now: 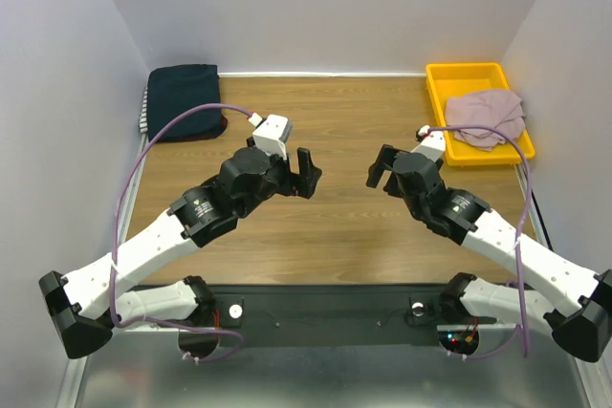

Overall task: Fold and stack the tank tops
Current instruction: Grab the tank top from the pile

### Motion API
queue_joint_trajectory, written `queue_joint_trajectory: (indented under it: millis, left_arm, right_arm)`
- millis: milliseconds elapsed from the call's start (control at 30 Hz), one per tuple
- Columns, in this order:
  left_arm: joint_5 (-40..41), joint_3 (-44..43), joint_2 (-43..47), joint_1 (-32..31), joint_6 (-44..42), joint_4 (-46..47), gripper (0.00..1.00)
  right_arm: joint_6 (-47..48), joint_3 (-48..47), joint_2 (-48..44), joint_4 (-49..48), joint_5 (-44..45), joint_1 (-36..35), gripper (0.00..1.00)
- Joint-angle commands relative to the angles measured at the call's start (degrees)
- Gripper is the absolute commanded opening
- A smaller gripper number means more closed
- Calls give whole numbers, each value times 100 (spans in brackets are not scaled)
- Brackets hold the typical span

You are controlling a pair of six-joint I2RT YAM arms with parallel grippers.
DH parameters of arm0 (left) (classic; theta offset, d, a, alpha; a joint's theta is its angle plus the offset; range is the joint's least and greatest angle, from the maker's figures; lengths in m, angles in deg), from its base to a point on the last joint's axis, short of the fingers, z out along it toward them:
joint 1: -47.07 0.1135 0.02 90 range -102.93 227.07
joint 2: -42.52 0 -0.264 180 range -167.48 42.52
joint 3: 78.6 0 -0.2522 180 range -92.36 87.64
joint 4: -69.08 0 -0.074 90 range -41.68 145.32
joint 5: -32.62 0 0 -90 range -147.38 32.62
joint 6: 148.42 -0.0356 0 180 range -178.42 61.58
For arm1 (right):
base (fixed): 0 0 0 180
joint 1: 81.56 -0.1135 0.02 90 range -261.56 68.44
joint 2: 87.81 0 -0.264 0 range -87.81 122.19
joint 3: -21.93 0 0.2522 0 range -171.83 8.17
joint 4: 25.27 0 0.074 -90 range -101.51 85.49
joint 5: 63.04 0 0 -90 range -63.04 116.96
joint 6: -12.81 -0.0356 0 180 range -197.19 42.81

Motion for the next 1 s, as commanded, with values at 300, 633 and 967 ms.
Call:
queue_joint_trajectory:
  millis: [300,633,967]
  left_arm:
    - [-319,-219,-165,-3,-155,353,95]
    - [-275,-122,142,15,-234,168,96]
    - [-179,-131,345,68,-252,36,98]
  right_arm:
    - [1096,-1482,1124,-53,-507,1088,100]
    - [995,-4183,4246,-89,-2200,4957,100]
    - [615,-5512,6532,-89,-1982,5768,85]
